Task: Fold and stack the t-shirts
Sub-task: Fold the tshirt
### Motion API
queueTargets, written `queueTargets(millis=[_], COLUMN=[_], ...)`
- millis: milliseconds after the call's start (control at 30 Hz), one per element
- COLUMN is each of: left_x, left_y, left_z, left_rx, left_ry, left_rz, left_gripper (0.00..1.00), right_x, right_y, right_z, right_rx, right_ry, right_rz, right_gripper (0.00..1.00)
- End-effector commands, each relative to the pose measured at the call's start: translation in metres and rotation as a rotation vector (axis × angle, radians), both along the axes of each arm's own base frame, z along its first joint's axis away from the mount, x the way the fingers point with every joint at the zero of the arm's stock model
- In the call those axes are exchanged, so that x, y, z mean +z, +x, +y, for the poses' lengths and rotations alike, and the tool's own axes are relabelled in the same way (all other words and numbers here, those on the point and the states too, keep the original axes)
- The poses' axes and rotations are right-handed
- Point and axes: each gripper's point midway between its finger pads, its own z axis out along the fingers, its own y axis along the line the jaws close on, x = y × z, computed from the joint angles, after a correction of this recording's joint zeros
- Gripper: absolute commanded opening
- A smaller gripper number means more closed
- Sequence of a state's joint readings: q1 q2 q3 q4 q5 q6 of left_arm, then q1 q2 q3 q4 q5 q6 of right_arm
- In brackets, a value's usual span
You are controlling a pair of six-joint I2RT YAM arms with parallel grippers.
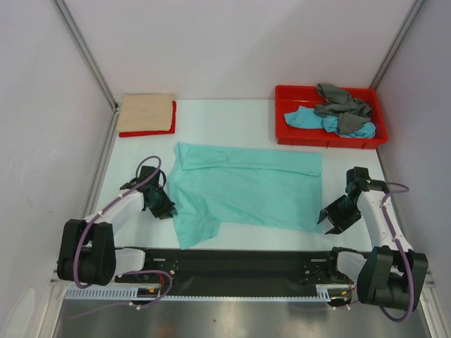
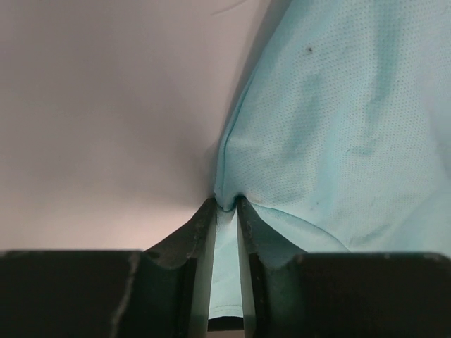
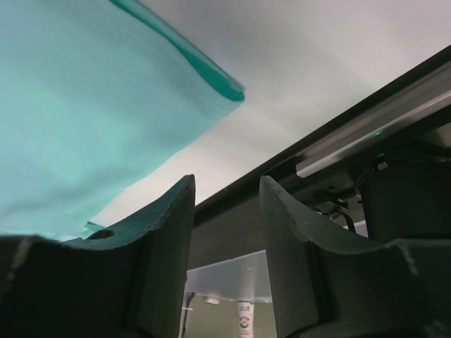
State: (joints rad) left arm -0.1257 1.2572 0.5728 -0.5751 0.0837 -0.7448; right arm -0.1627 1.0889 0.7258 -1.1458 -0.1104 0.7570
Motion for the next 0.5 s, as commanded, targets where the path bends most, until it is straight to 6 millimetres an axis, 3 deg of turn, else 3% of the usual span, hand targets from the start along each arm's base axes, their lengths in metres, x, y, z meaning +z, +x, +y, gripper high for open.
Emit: queueTargets(millis=[0, 100, 333, 467], left_x=[-0.001, -0.001, 0.0, 0.0], left_y=[0.013, 0.014, 0.015, 0.014], left_z=[0.006, 0.005, 0.003, 0.003], left_rx=[-0.04, -0.056, -0.074, -0.07], left_ry=[0.027, 0.023, 0.004, 0.001], left_rz=[-0.036, -0.039, -0.03, -0.031], left_gripper=[0.23, 0.15, 0.01, 0.0], right_x=[-0.012, -0.025, -0.033, -0.042], right_y=[-0.002, 0.003, 0.007, 0.008], right_z=[-0.001, 0.001, -0.004, -0.006], right_rx=[-0.079, -0.107, -0.131, -0.126], right_ry=[0.003, 0.015, -0.011, -0.023], right_rz=[0.047, 0.048, 0.035, 0.031], right_gripper=[0.48, 0.47, 0.44, 0.43])
